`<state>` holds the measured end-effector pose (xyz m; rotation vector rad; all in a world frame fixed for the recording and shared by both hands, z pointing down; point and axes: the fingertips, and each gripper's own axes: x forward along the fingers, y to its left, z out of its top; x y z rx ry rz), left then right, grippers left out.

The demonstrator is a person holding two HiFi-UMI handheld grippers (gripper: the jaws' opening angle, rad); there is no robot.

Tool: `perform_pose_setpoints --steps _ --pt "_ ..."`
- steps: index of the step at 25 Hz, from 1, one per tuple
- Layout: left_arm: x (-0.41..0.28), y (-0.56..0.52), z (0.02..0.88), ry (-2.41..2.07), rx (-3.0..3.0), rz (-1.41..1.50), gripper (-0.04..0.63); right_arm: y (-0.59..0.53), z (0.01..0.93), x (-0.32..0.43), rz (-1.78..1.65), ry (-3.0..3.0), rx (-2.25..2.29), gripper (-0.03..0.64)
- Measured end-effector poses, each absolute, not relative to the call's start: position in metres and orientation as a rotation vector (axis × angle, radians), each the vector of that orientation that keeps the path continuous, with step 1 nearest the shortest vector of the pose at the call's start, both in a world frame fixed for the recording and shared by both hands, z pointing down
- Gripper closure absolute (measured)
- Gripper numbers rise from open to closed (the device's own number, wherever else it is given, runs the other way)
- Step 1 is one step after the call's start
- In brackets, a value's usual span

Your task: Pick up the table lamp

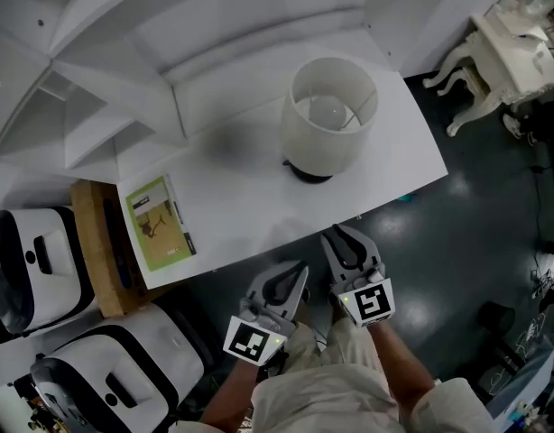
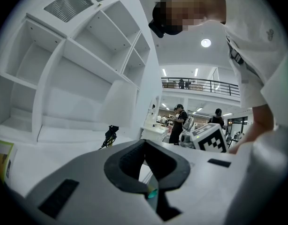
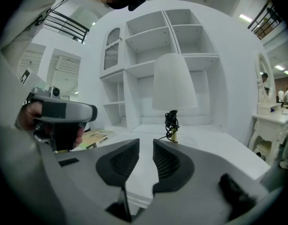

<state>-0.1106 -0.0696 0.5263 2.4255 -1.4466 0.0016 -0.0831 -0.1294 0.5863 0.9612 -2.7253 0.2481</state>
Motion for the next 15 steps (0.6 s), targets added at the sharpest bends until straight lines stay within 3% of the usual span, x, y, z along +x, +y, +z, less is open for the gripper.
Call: perform_pose_setpoints --steps 15 --pt "-0.130 -0.078 0.559 -1.429 2.384 0.051 0.584 -0.195 0.622 -0.099 0.205 -2.710 1.087 0.408"
